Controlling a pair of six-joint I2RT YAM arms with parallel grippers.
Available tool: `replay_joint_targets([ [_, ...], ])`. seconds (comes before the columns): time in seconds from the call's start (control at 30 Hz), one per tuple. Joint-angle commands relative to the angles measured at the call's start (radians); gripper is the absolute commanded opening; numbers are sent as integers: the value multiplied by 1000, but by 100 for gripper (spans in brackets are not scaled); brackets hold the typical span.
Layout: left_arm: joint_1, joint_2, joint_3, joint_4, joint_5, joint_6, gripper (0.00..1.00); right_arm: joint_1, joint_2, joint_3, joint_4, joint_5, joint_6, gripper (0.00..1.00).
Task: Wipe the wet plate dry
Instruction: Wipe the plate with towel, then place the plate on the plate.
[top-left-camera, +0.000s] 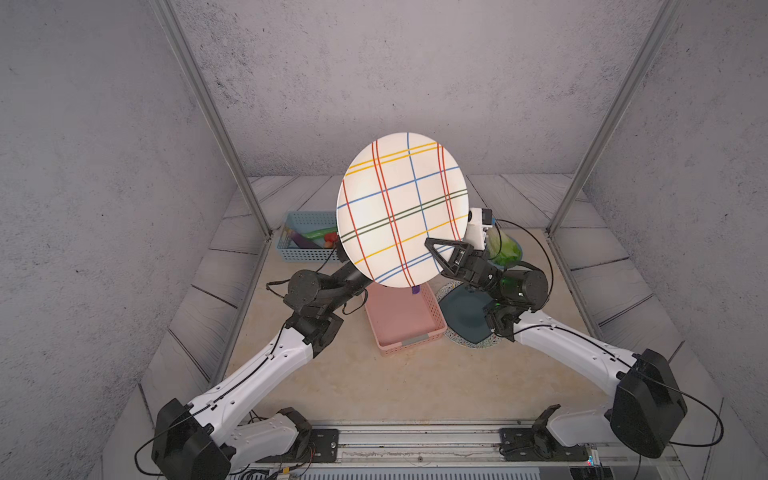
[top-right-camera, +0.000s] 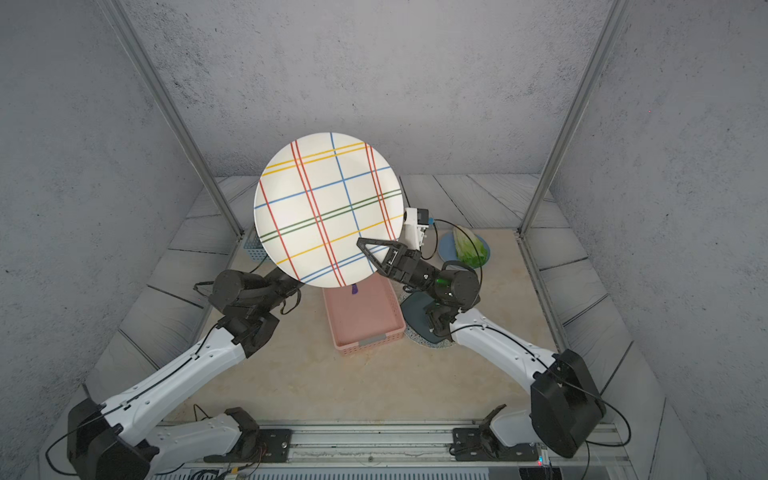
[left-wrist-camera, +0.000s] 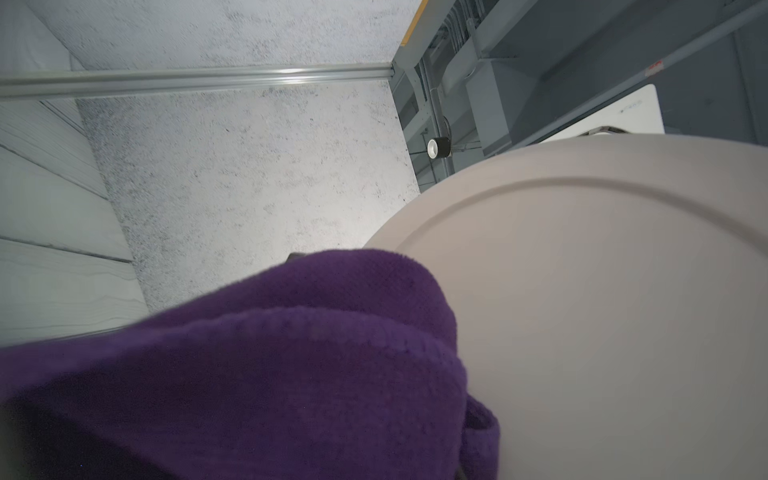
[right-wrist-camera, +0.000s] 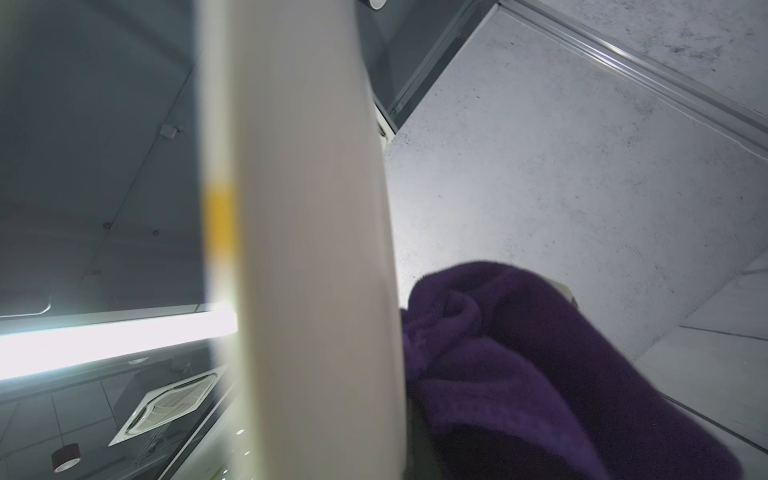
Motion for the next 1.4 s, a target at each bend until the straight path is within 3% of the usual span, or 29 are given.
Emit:
replay_joint_targets([
  [0.0, 53, -65, 26, 125, 28, 11, 0, -33, 15, -4, -24, 82, 18, 0],
  [0.13, 211, -102, 76, 95, 59, -33, 0, 24, -33, -106, -71, 48, -43, 0],
  [0.23, 207, -78, 85, 125, 62, -39, 0, 107, -56, -164, -99, 105, -120, 0],
  [0.3, 169, -61, 64, 157, 50, -37, 0, 98, -49, -167, -64, 143, -111, 0],
  [0.4, 173, -74, -11, 190, 33, -48, 0, 13, -49, -130, -68, 147, -71, 0],
  [0.53, 320, -159, -128, 104, 89, -43, 0, -150, -97, -176, -79, 176, -29, 0],
  [0.63, 440, -247, -170, -185, 171, 104, 0, -298, -162, -274, -131, 173, -13, 0],
  [0.7, 481, -311, -145, -531, 181, 343, 0, -389, -227, -351, -246, 174, -26, 0],
  [0.77, 503, -341, -118, -735, 155, 562, 0, -520, -311, -422, -474, 170, -75, 0],
  [0.93, 627, -271, -235, -679, 287, 509, 0, -697, -460, -519, -849, 218, -242, 0],
  [1.03, 671, -271, -289, -658, 302, 520, 0, -734, -477, -546, -949, 169, -316, 0],
  [1.23, 685, -310, -282, -797, 283, 622, 0, -735, -497, -618, -1040, 114, -404, 0],
  [1.37, 685, -327, -274, -865, 265, 665, 0, -735, -431, -602, -1085, 5, -495, 0],
])
